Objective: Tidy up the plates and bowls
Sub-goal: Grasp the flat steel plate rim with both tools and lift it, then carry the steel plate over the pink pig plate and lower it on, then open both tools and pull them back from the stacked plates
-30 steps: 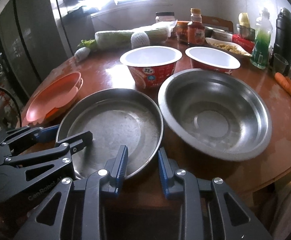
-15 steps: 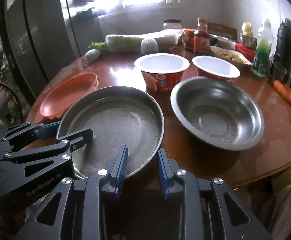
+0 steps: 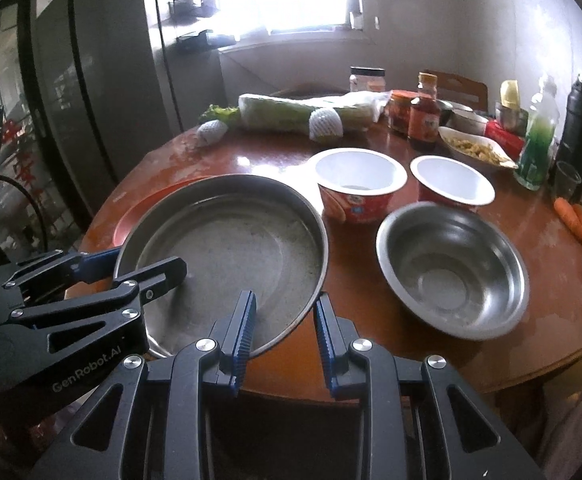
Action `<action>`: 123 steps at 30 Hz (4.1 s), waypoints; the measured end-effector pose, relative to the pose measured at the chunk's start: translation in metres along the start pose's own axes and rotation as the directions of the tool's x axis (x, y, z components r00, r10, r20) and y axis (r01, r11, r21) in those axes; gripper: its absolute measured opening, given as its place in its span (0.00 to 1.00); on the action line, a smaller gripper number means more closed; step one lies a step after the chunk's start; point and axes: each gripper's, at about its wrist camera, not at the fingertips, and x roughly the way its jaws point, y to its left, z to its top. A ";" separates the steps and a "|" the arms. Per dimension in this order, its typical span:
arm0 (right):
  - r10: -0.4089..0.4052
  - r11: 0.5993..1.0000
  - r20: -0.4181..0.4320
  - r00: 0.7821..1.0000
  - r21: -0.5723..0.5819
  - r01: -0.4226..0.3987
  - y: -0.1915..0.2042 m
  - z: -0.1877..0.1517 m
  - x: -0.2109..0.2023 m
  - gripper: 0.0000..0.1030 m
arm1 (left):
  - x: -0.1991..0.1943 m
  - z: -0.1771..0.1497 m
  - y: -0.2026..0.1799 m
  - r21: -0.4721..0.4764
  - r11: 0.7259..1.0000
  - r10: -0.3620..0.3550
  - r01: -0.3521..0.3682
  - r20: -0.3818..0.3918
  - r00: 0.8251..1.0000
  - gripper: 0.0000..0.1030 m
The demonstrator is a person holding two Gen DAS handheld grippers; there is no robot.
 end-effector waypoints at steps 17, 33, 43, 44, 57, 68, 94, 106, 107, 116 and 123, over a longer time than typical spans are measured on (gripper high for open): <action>0.059 0.996 0.030 0.998 -0.073 -0.056 0.035 0.034 0.017 0.30 | -0.007 0.016 0.048 -0.079 0.995 0.055 -0.053 0.029 0.998 0.40; 0.119 0.980 0.042 0.992 -0.163 -0.110 0.076 0.089 0.057 0.30 | 0.005 0.049 0.102 -0.128 0.984 0.130 -0.123 0.047 0.990 0.40; 0.115 0.979 -0.002 0.993 -0.172 -0.113 0.079 0.090 0.090 0.30 | 0.030 0.044 0.113 -0.147 0.981 0.132 -0.129 0.009 0.991 0.40; 0.114 0.978 -0.003 0.993 -0.173 -0.113 0.079 0.089 0.092 0.30 | 0.032 0.043 0.113 -0.145 0.980 0.137 -0.135 0.004 0.991 0.40; 0.122 0.979 -0.054 0.991 -0.159 -0.129 0.073 0.081 0.117 0.30 | 0.053 0.033 0.111 -0.134 0.977 0.164 -0.165 -0.019 0.986 0.40; 0.088 0.980 -0.052 0.995 -0.176 -0.096 0.073 0.077 0.129 0.30 | 0.060 0.029 0.107 -0.123 0.975 0.183 -0.185 -0.022 0.983 0.40; 0.083 0.968 -0.041 0.996 -0.235 -0.090 0.083 0.071 0.138 0.29 | 0.059 0.021 0.112 -0.131 0.970 0.203 -0.204 -0.027 0.979 0.40; 0.095 0.966 -0.057 0.994 -0.235 -0.106 0.082 0.072 0.139 0.32 | 0.056 0.020 0.119 -0.164 0.970 0.178 -0.179 -0.022 0.984 0.40; 0.098 0.966 -0.058 0.993 -0.233 -0.109 0.083 0.072 0.139 0.33 | 0.056 0.020 0.119 -0.165 0.970 0.177 -0.178 -0.021 0.984 0.40; 0.111 0.968 -0.062 0.992 -0.221 -0.122 0.080 0.072 0.137 0.33 | 0.054 0.019 0.118 -0.166 0.971 0.171 -0.172 -0.020 0.985 0.40; 0.119 0.968 -0.055 0.991 -0.216 -0.128 0.077 0.073 0.133 0.33 | 0.050 0.019 0.117 -0.172 0.971 0.167 -0.168 -0.020 0.986 0.40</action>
